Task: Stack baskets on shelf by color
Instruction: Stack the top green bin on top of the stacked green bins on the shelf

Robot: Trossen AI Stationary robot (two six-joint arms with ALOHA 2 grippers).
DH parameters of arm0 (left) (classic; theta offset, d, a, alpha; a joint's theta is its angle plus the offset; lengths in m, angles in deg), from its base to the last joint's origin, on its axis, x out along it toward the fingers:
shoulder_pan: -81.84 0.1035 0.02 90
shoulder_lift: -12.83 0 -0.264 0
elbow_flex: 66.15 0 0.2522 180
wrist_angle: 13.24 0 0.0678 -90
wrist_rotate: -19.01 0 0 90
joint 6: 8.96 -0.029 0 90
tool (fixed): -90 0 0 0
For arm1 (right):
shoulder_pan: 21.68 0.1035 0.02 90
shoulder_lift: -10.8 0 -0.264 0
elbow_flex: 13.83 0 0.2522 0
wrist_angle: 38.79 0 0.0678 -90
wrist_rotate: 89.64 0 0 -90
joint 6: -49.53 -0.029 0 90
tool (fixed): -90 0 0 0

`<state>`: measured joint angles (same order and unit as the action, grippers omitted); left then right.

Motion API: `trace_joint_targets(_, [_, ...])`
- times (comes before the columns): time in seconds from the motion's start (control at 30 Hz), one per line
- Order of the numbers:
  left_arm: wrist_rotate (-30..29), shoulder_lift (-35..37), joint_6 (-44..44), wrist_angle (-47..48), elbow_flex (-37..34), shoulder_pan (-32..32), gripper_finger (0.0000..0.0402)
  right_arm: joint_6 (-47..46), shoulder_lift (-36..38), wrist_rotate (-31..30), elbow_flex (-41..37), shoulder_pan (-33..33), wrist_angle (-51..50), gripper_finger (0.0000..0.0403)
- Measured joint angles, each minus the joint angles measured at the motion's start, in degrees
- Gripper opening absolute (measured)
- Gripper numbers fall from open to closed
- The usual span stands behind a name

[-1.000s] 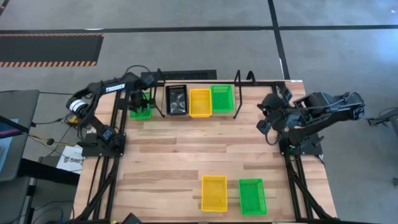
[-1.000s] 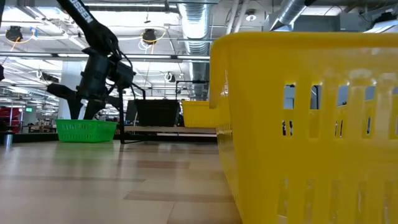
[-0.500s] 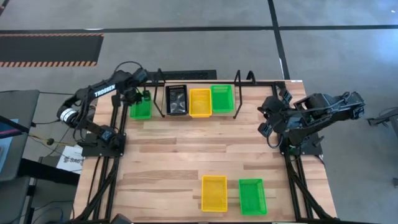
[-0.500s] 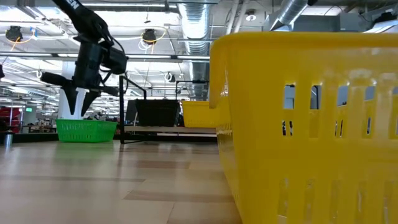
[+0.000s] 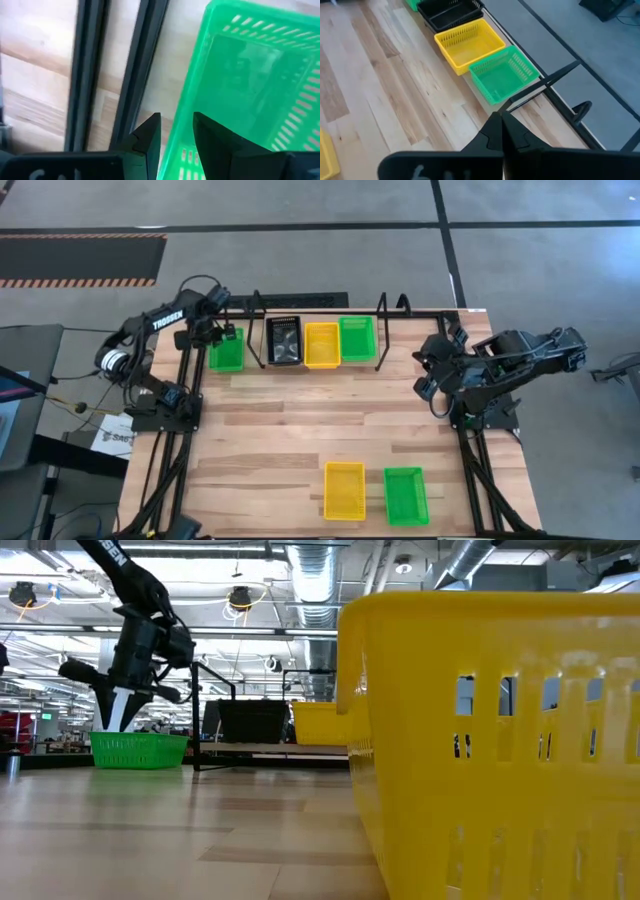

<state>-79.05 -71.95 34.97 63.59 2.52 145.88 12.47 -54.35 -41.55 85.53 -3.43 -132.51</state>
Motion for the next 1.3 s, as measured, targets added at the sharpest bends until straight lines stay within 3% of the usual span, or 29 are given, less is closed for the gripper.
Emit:
trace_joint_targets(0.17, [2.7,-2.7,-1.5,0.2,0.0,0.5,0.0102,0.0,0.0,0.0,0.0,0.2,0.5,0.0003])
trace_joint_targets(0.63, [1.8,-12.8,-12.4,3.1,-0.1,0.1,0.0102,0.0,0.0,0.0,0.0,0.1,0.9,0.0003])
trace_joint_targets(0.77, [2.6,-12.8,-15.8,4.5,-0.1,0.1,0.0078,0.0,0.0,-0.1,0.0,0.1,1.2,0.0003])
trace_joint_targets(0.9, [8.0,-11.5,-17.4,2.8,-0.1,0.1,0.0013,0.0,0.0,-0.1,0.0,0.1,1.2,0.0003])
trace_joint_targets(1.1, [8.0,-6.5,-18.1,3.0,0.0,-0.3,0.0002,-0.4,0.0,0.2,0.0,0.1,1.2,0.0003])
trace_joint_targets(1.3, [2.3,5.0,-16.3,7.6,1.5,-0.5,0.0000,-0.4,0.0,1.3,0.0,0.1,1.2,0.0003])
